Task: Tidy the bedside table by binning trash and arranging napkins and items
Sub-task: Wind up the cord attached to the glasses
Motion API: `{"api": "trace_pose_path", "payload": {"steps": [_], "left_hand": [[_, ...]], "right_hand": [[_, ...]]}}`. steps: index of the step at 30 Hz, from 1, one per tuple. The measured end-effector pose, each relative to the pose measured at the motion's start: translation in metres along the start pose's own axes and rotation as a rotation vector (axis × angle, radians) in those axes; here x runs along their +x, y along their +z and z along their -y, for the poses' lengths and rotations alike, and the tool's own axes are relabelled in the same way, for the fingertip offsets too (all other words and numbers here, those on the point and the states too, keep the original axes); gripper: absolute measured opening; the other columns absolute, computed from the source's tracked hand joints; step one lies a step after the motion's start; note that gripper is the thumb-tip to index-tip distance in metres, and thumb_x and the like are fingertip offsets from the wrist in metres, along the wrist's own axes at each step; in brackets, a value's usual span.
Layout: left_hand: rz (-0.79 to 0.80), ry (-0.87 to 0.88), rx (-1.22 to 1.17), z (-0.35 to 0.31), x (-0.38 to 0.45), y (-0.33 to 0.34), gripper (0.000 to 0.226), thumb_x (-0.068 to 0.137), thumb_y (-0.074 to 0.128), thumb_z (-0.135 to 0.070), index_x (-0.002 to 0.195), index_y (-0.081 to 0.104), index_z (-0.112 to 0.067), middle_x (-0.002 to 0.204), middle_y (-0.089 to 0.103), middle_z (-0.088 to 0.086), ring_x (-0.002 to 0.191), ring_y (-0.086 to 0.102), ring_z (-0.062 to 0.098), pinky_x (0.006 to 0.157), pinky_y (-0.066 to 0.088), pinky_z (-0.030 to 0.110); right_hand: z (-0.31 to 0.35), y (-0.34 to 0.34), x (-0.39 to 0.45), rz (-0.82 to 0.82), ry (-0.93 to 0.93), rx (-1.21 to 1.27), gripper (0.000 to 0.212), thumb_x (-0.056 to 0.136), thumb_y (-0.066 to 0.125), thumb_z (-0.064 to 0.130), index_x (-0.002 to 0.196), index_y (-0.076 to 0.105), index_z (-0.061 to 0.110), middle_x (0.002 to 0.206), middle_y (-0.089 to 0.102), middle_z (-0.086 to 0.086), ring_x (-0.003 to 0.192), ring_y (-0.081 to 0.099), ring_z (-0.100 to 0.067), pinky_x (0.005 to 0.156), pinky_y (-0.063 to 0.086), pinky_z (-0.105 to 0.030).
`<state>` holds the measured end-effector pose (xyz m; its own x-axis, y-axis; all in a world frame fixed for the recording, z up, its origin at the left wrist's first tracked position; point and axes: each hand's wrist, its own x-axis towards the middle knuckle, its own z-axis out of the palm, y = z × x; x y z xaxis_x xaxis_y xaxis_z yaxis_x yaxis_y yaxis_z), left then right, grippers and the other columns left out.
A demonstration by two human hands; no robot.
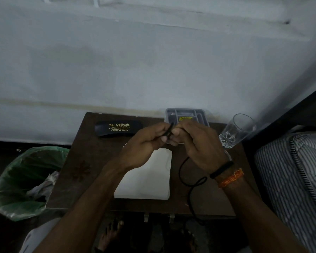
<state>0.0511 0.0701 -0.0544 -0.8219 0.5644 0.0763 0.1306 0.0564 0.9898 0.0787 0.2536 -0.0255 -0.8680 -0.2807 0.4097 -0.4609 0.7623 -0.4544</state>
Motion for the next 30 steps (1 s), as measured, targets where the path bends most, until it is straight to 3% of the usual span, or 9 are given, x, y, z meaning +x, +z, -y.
{"api": "trace_pose_path", "payload": {"steps": [3, 8, 10, 13, 16, 21, 26, 30], "left_hand": [[0.076, -0.011, -0.089, -0.002, 0.0, 0.001, 0.028, 0.099, 0.041, 0.0, 0.123, 0.054, 0.007, 0.099, 0.068, 0.026, 0.083, 0.065, 0.028, 0.085, 0.051, 0.031], [0.089, -0.058, -0.338, -0.005, 0.002, -0.002, 0.036, 0.095, 0.042, -0.007, 0.126, 0.06, 0.0, 0.076, 0.06, 0.012, 0.063, 0.046, 0.019, 0.064, 0.04, 0.026], [0.119, -0.091, -0.485, -0.007, 0.001, -0.004, 0.037, 0.097, 0.04, -0.008, 0.125, 0.059, 0.005, 0.073, 0.055, 0.011, 0.06, 0.04, 0.017, 0.062, 0.034, 0.03], [0.071, -0.097, -0.676, -0.009, 0.002, -0.003, 0.042, 0.099, 0.042, -0.012, 0.125, 0.048, 0.02, 0.067, 0.049, 0.006, 0.057, 0.034, 0.014, 0.058, 0.032, 0.027], [-0.044, -0.07, -0.797, -0.008, 0.002, -0.002, 0.04, 0.097, 0.047, -0.011, 0.126, 0.052, 0.017, 0.072, 0.053, 0.006, 0.056, 0.039, 0.009, 0.056, 0.037, 0.021], [-0.214, -0.023, -0.671, -0.004, 0.005, -0.004, 0.034, 0.097, 0.047, -0.009, 0.128, 0.059, 0.001, 0.096, 0.072, 0.006, 0.066, 0.053, 0.008, 0.062, 0.049, 0.018], [-0.332, 0.0, -0.329, 0.002, 0.006, 0.001, 0.039, 0.098, 0.048, 0.0, 0.133, 0.055, -0.014, 0.111, 0.073, 0.01, 0.087, 0.067, 0.016, 0.074, 0.056, 0.028], [-0.375, 0.015, -0.271, 0.004, 0.006, 0.001, 0.043, 0.099, 0.048, 0.001, 0.14, 0.05, -0.01, 0.109, 0.074, 0.007, 0.097, 0.07, 0.019, 0.087, 0.057, 0.029]], "right_hand": [[-0.006, -0.001, 0.002, -0.115, 0.036, -0.042, 0.014, 0.099, 0.053, 0.014, 0.091, 0.064, 0.008, 0.084, 0.064, -0.002, 0.075, 0.059, -0.018, 0.065, 0.05, -0.041], [-0.009, 0.004, 0.002, -0.186, 0.049, -0.075, 0.024, 0.1, 0.045, 0.019, 0.094, 0.063, 0.005, 0.09, 0.066, -0.007, 0.077, 0.063, -0.024, 0.062, 0.053, -0.042], [-0.008, 0.007, 0.002, -0.172, 0.076, -0.066, 0.029, 0.099, 0.04, 0.022, 0.096, 0.063, 0.005, 0.092, 0.066, -0.007, 0.079, 0.063, -0.025, 0.064, 0.052, -0.043], [-0.012, 0.012, 0.004, -0.126, 0.146, -0.017, 0.018, 0.101, 0.045, 0.012, 0.096, 0.061, 0.005, 0.089, 0.065, -0.006, 0.079, 0.061, -0.023, 0.065, 0.048, -0.04], [-0.013, 0.023, 0.002, 0.055, 0.208, 0.006, 0.022, 0.103, 0.043, 0.017, 0.103, 0.062, 0.005, 0.083, 0.064, -0.005, 0.071, 0.056, -0.018, 0.06, 0.035, -0.029], [-0.002, 0.033, -0.003, 0.291, 0.169, -0.004, 0.021, 0.102, 0.043, 0.017, 0.096, 0.062, 0.009, 0.092, 0.068, -0.008, 0.084, 0.063, -0.024, 0.076, 0.05, -0.039], [0.008, 0.025, -0.003, 0.315, 0.08, -0.07, 0.022, 0.102, 0.042, 0.027, 0.096, 0.06, 0.015, 0.085, 0.066, -0.004, 0.074, 0.061, -0.02, 0.068, 0.05, -0.037], [0.004, 0.013, 0.001, 0.324, 0.064, -0.084, 0.018, 0.1, 0.048, 0.026, 0.101, 0.06, 0.013, 0.083, 0.065, -0.004, 0.069, 0.058, -0.02, 0.064, 0.048, -0.037]]}}
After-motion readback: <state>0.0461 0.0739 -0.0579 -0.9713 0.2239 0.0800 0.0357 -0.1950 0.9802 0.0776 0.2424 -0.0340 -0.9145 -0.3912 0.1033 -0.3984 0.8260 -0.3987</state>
